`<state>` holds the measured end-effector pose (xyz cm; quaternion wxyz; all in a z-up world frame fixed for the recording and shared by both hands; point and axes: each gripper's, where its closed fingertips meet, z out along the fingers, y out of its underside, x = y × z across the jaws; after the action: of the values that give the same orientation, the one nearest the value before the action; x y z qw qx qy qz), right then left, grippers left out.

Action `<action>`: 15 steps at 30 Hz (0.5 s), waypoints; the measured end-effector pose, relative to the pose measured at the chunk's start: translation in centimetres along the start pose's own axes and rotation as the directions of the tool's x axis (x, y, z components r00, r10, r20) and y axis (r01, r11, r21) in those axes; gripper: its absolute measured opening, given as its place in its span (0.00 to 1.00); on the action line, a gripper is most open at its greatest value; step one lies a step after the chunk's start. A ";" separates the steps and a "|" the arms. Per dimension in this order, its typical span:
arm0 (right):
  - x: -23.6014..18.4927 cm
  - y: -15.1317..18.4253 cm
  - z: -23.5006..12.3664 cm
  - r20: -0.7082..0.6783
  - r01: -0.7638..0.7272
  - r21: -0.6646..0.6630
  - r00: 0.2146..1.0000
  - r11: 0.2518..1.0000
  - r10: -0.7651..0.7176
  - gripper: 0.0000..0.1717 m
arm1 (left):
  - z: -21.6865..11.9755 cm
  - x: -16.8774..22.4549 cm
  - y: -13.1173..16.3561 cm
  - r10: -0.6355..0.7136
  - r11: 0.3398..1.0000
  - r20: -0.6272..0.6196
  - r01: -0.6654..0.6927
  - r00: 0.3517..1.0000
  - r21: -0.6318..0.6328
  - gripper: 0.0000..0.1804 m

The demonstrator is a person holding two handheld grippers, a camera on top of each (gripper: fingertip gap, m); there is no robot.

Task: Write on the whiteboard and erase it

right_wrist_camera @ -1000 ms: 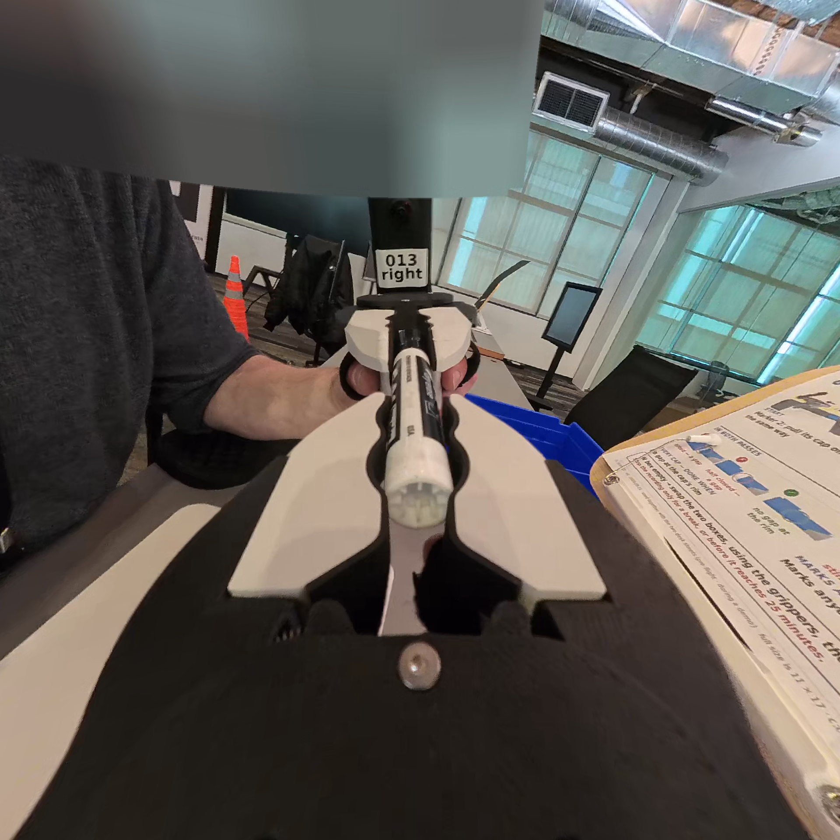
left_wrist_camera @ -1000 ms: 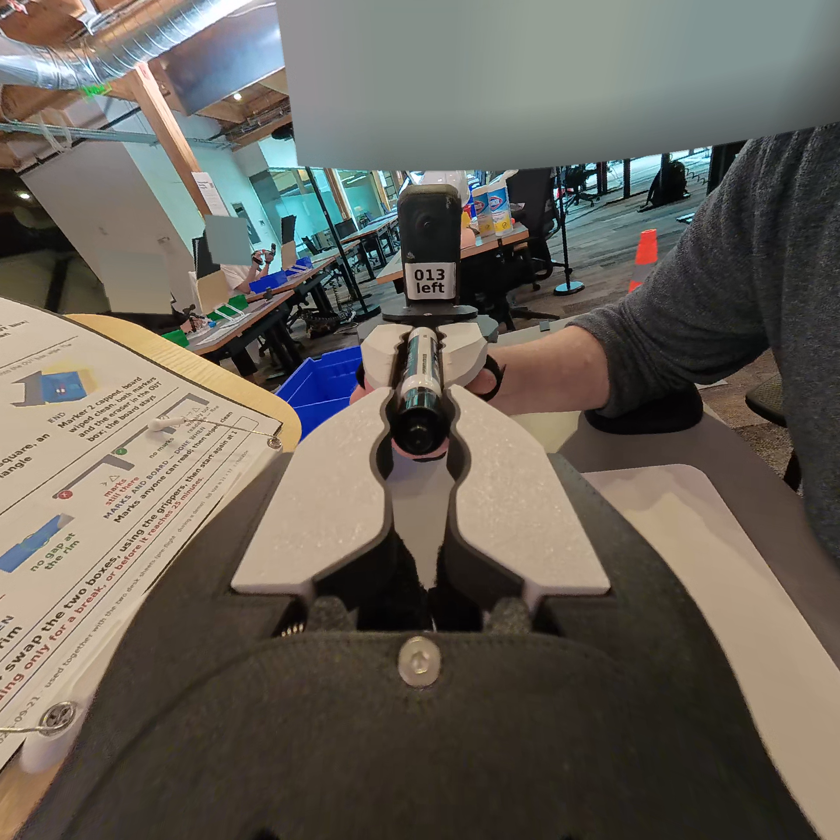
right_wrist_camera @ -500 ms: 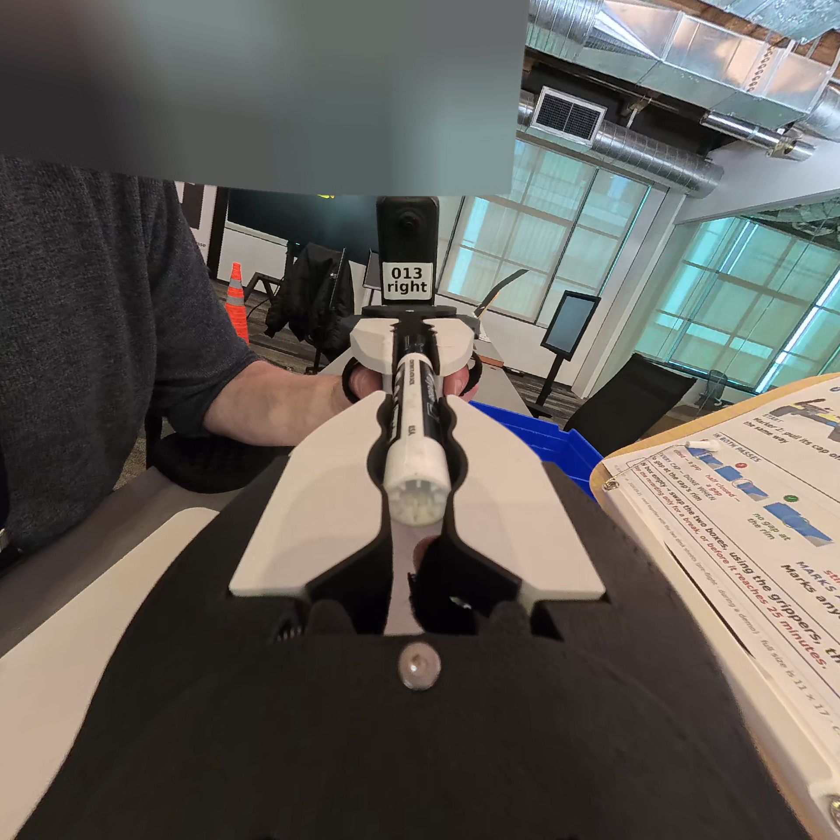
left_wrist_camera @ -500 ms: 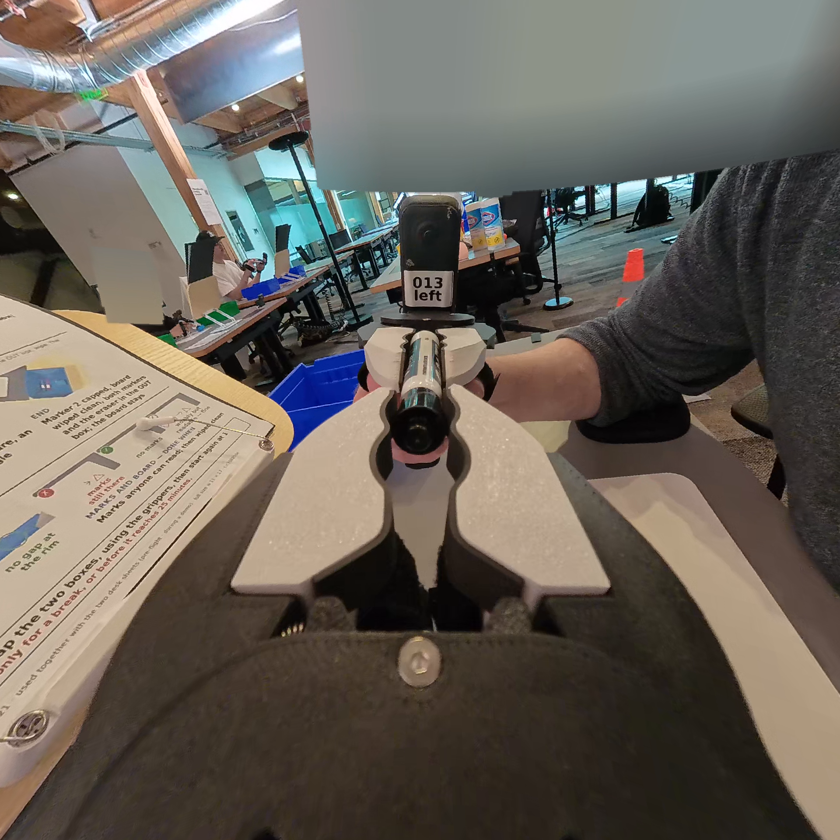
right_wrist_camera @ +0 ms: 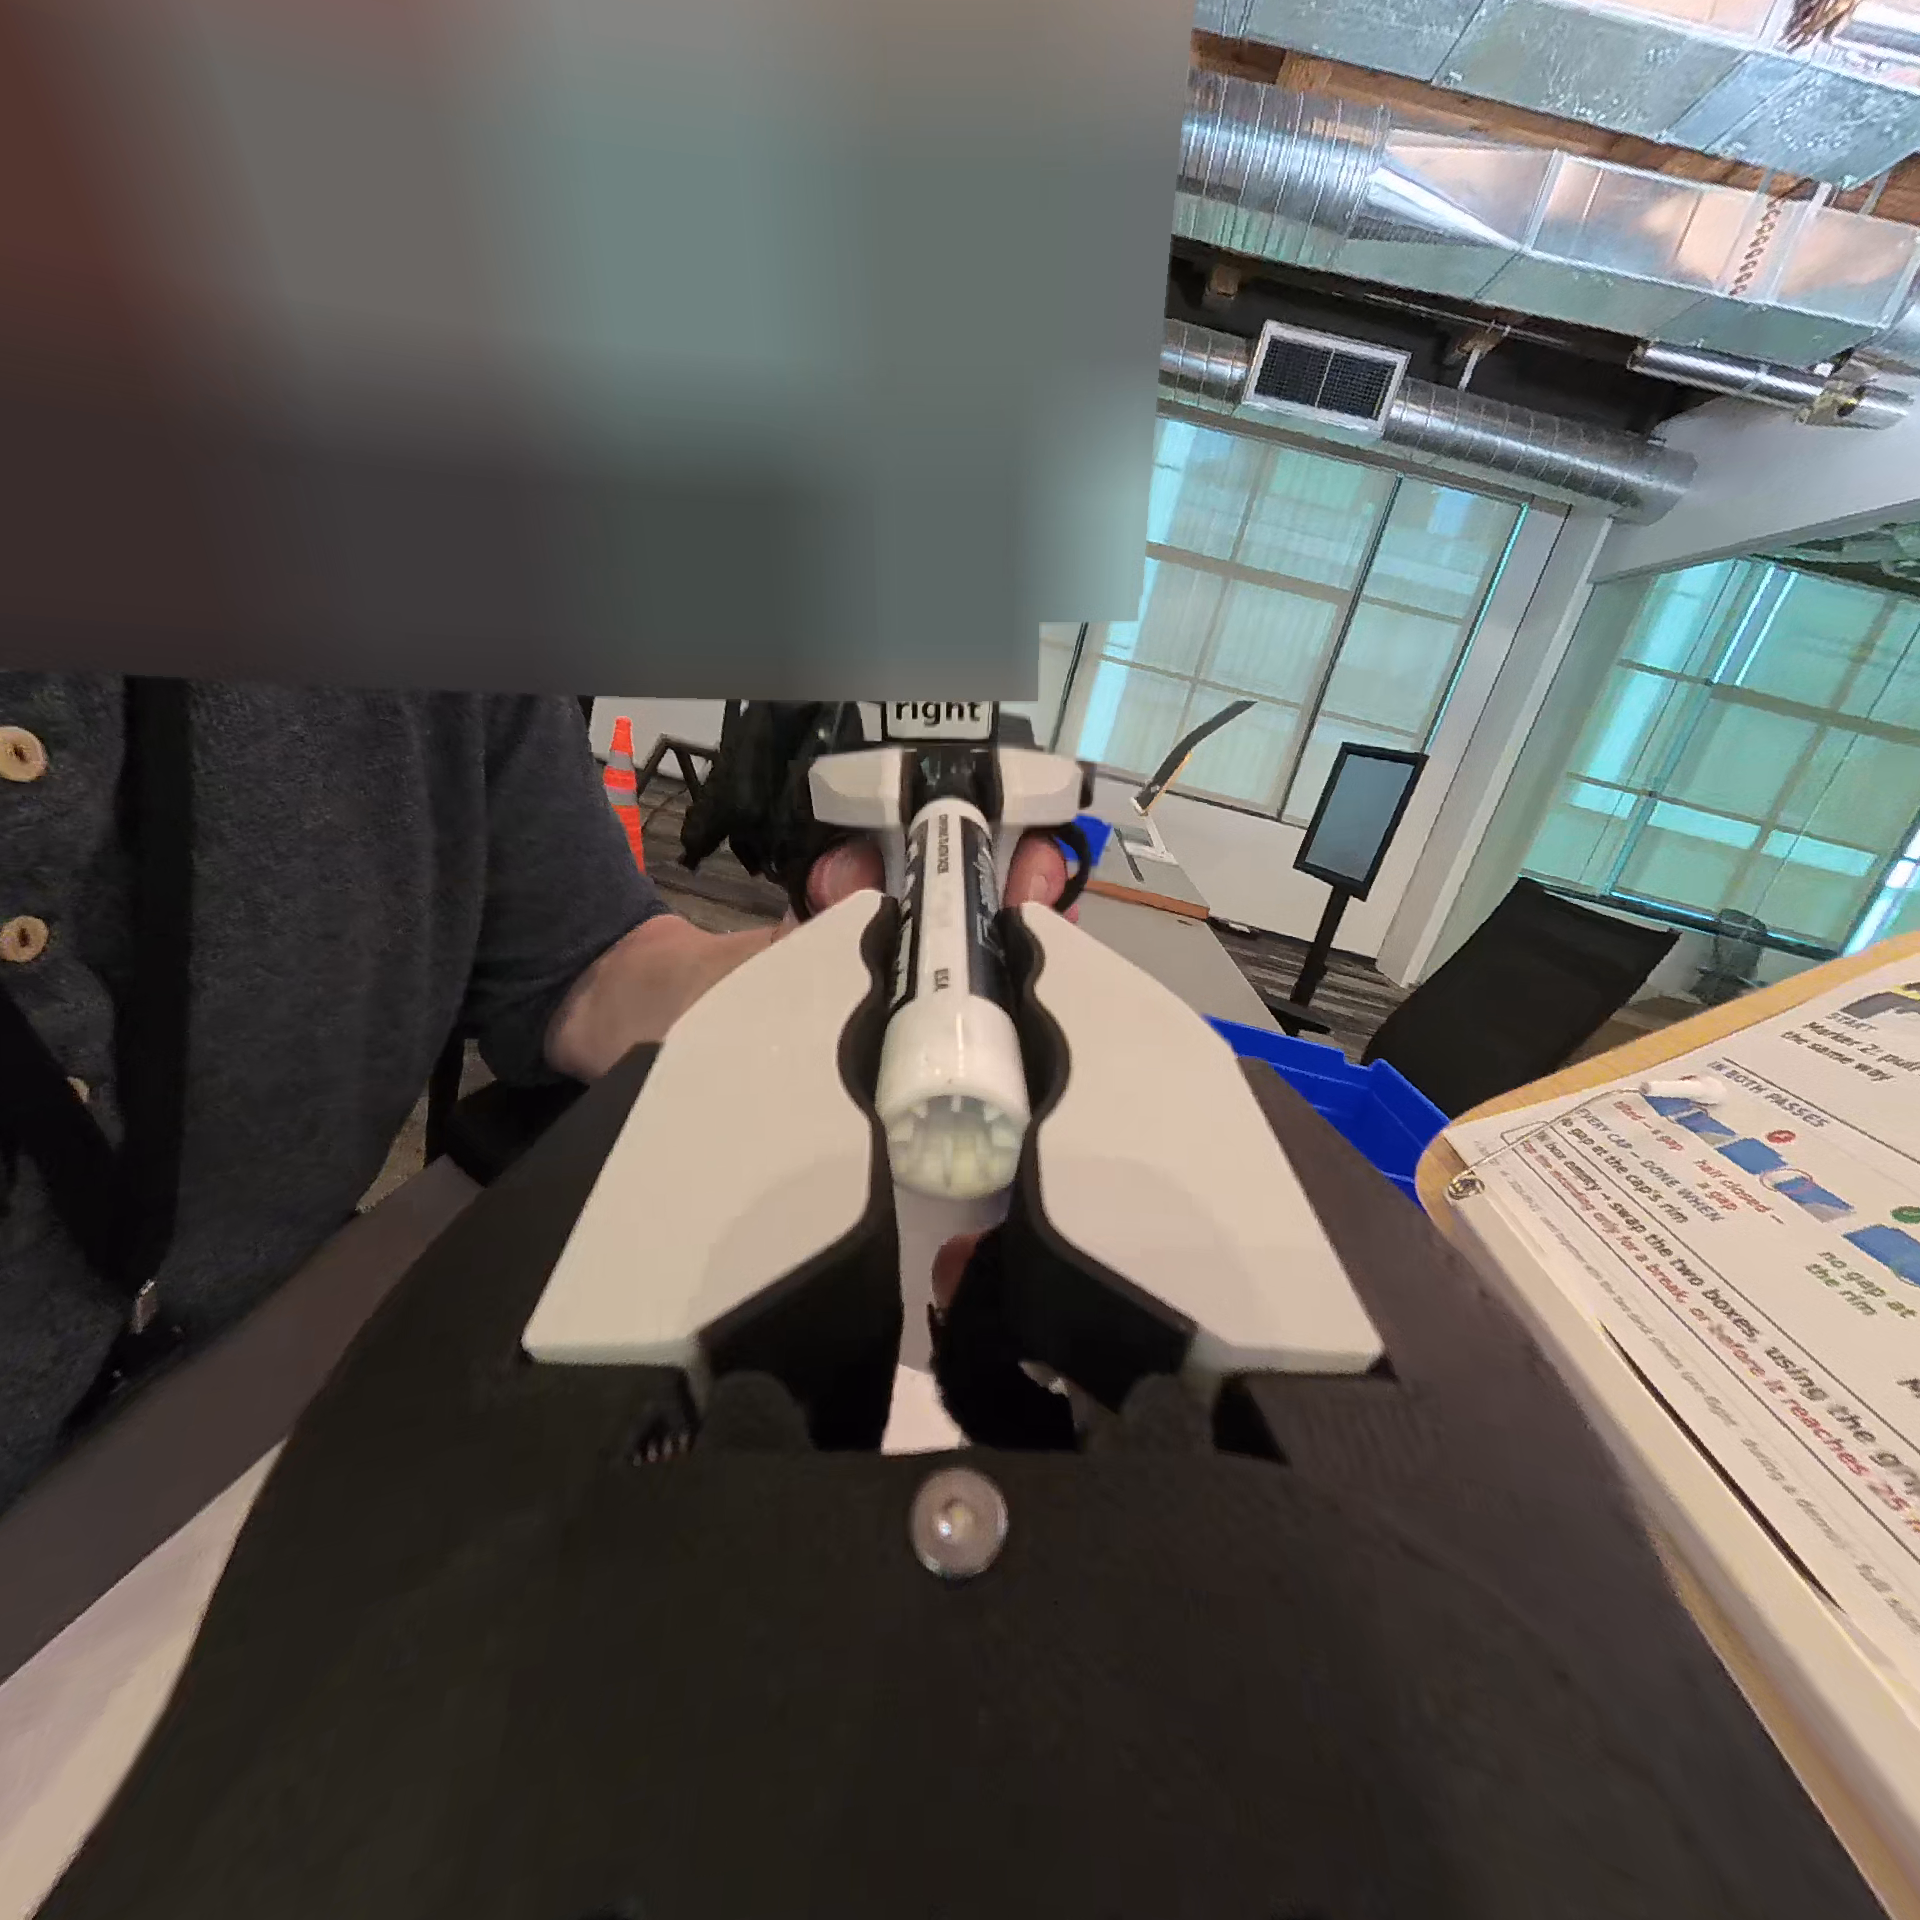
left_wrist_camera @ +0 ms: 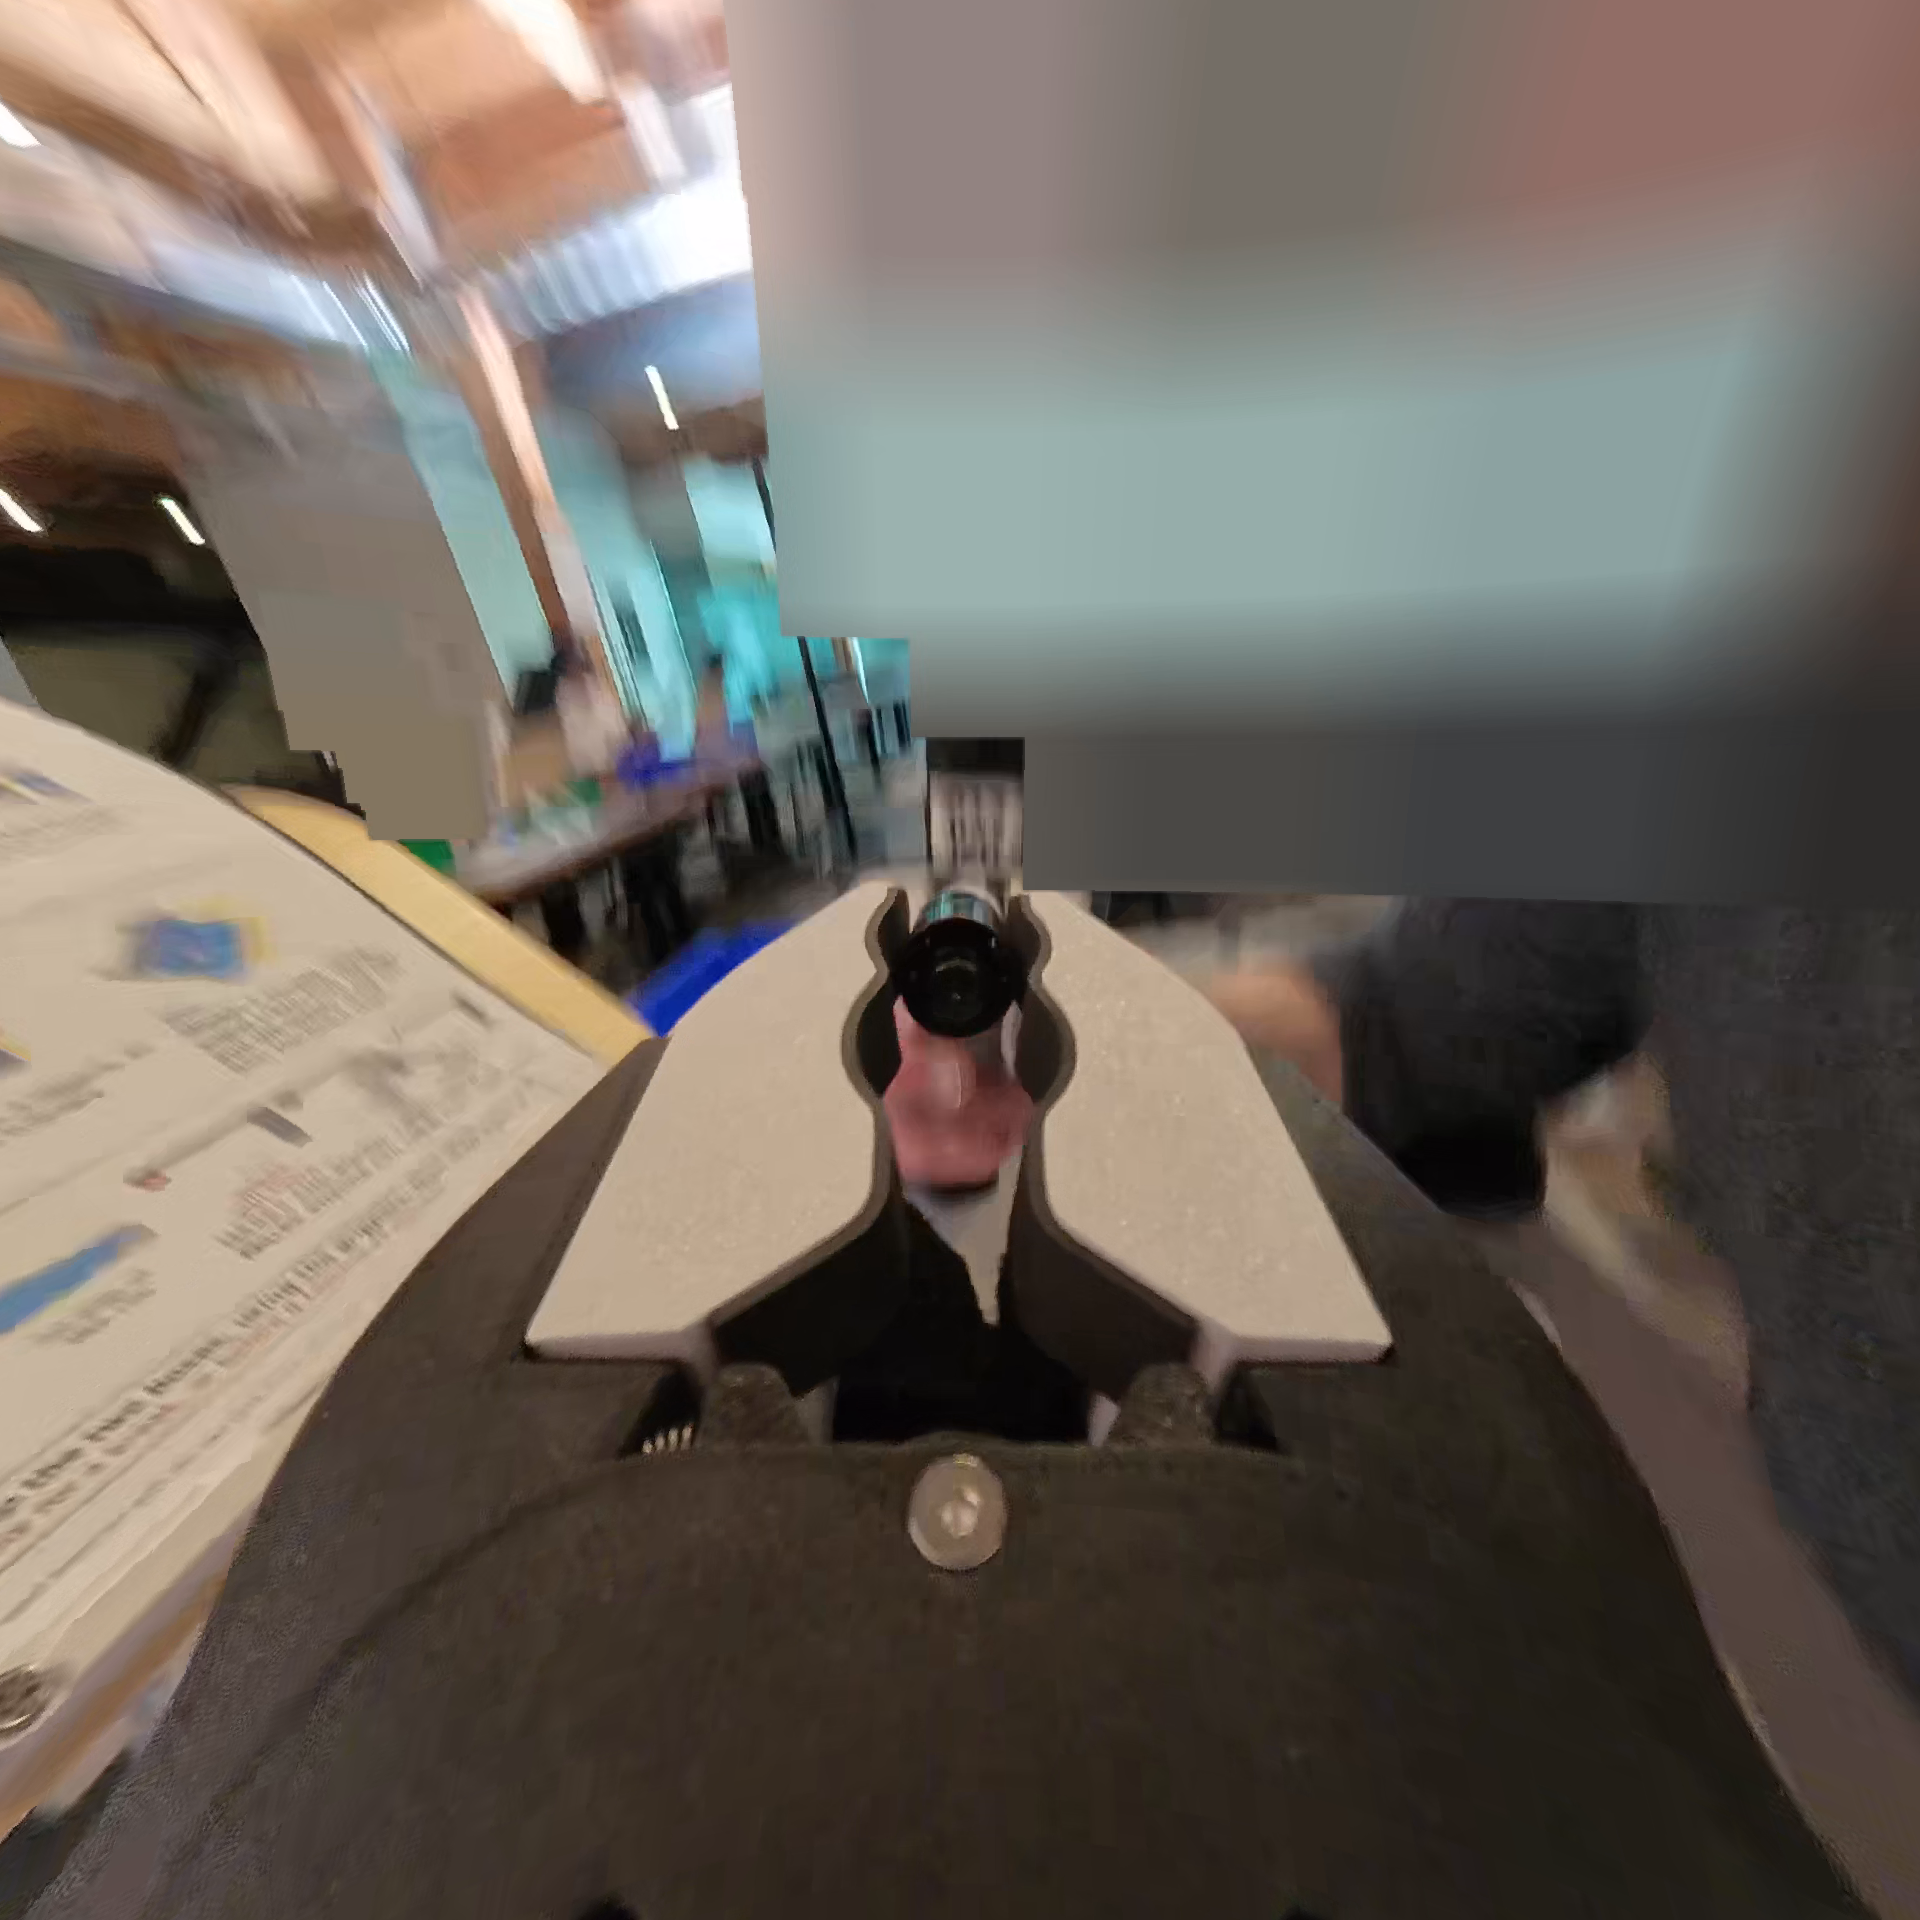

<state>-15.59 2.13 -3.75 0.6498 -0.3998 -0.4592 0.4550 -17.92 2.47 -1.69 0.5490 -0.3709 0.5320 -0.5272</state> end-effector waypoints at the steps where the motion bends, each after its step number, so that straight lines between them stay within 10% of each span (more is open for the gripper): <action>1: 0.9 -1.1 -1.3 -0.011 -0.046 0.079 0.999 0.996 0.047 0.12 | -1.8 -1.1 -2.3 -0.054 0.994 0.029 0.051 0.998 0.098 0.10; 4: 4.2 -1.8 -5.3 -0.112 -0.020 0.068 0.993 0.997 0.028 0.11 | -5.4 -4.4 -3.4 0.073 0.997 0.201 -0.078 0.977 0.018 0.10; 15: 4.8 1.0 -4.7 -0.144 0.025 -0.124 0.989 0.992 -0.043 0.11 | -4.7 -6.4 5.2 0.053 0.958 0.114 -0.018 0.992 -0.287 0.11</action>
<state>-10.53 6.55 -4.82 0.6638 -0.4629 -0.4441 0.3845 -20.74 10.35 -6.25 0.5302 -0.4677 0.5750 -0.4117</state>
